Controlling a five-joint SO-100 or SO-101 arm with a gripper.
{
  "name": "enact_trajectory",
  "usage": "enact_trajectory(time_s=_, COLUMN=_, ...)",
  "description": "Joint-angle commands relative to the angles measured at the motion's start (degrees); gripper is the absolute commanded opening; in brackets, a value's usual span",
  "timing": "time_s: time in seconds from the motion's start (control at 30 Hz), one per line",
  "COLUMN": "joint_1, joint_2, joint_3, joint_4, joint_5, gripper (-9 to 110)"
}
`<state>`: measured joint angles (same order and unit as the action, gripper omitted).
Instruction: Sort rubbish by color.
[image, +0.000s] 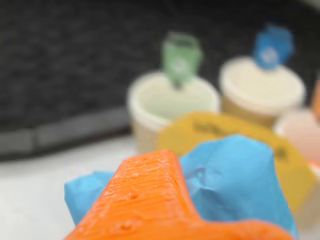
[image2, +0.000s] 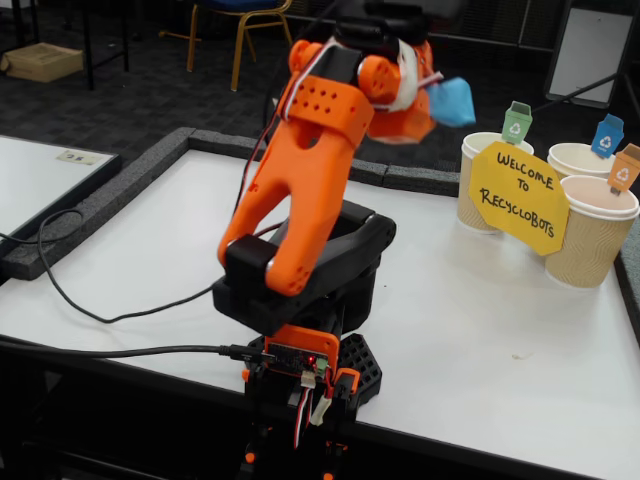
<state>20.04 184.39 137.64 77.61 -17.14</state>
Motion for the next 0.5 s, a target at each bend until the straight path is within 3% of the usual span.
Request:
enact_trajectory(time_s=0.0, joint_1=5.89, joint_2=1.49, joint_3=-0.26, joint_4=-2.46, joint_5=0.35, gripper=0)
enact_trajectory(time_s=0.47, joint_1=11.43, joint_2=4.57, joint_3=1.23, joint_4=-2.37, joint_5=2.2, gripper=0)
